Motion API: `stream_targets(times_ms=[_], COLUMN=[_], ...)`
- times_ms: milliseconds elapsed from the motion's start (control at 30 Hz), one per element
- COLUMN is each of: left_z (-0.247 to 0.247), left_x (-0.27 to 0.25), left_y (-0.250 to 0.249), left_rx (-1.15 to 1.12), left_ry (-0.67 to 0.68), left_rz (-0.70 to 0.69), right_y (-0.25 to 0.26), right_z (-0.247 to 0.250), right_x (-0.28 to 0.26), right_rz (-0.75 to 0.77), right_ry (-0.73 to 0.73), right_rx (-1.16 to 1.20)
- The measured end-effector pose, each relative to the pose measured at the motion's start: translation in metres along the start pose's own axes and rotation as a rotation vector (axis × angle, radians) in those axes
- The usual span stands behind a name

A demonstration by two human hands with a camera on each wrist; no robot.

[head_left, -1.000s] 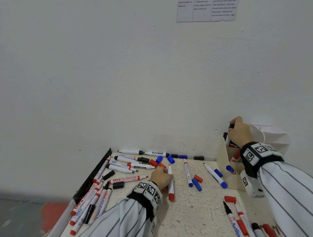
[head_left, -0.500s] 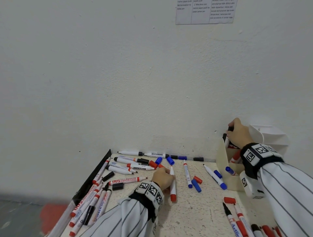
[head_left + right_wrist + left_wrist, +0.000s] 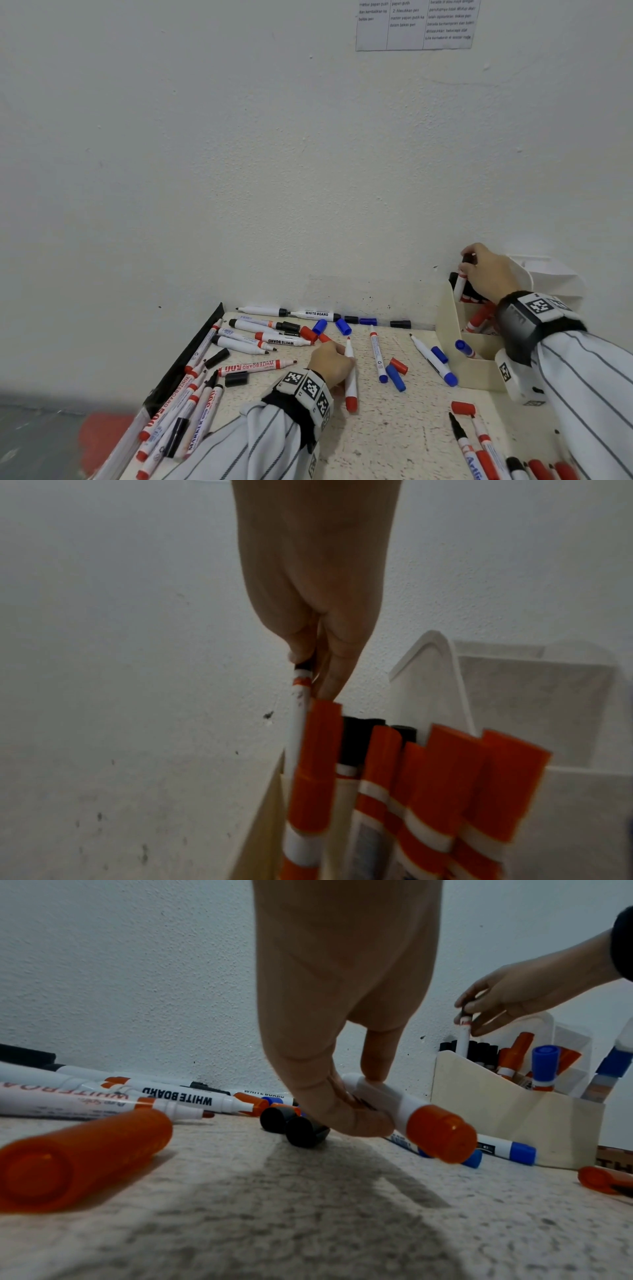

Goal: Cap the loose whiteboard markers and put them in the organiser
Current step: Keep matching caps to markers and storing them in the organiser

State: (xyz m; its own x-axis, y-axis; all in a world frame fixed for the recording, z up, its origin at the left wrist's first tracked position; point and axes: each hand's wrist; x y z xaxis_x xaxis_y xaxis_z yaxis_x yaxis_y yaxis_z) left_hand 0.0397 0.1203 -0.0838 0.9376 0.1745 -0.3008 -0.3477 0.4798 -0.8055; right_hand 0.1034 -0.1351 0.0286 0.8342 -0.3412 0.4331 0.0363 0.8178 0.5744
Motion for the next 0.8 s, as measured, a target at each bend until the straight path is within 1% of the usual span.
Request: stream_targets(times_ms=[67, 233, 267, 333, 433, 633, 800], left_z=[-0.002, -0.01, -0.011, -0.015, -0.019, -0.023, -0.023], left_x=[0.0, -0.001, -0.001, -0.001, -0.003, -0.005, -0.005], left_y=[0.0, -0.001, -0.002, -0.003, -0.004, -0.005, -0.006], left_rx=[-0.006, 0.012, 0.014, 0.01, 0.022, 0.035, 0.043], left_ry=[0.003, -0.006, -0.004, 0.005, 0.018, 0.021, 0.023], left_rz=[0.008, 0.012, 0.013, 0.013, 0.008, -0.004, -0.008], right_y=[0.0, 0.005, 0.005, 0.004, -0.005, -0.01, -0.016], right_z=[-0.002, 0.017, 0.021, 0.026, 0.025, 0.031, 0.028], right_x=[0.006, 0.019, 0.019, 0.016, 0.013, 0.012, 0.008], right_rz=[0.023, 0.025, 0.036, 0.07, 0.132, 0.22, 0.228], right_ry=[-0.046, -0.313, -0.347, -0.338, -0.287, -0.3, -0.284], right_rx=[0.094, 0.402, 0.447, 0.485, 0.412, 0.297, 0.304])
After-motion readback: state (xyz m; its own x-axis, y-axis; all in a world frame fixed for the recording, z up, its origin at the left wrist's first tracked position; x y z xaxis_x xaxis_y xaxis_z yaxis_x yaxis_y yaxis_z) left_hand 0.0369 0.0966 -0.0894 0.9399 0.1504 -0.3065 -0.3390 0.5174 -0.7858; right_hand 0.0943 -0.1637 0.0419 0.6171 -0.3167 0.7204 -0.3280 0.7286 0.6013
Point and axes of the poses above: each hand's wrist, its own x-axis towards the middle knuckle, its own z-axis out of the back of the hand, y = z × x, and after that the axes turned 11 degrees about -y, right-handed
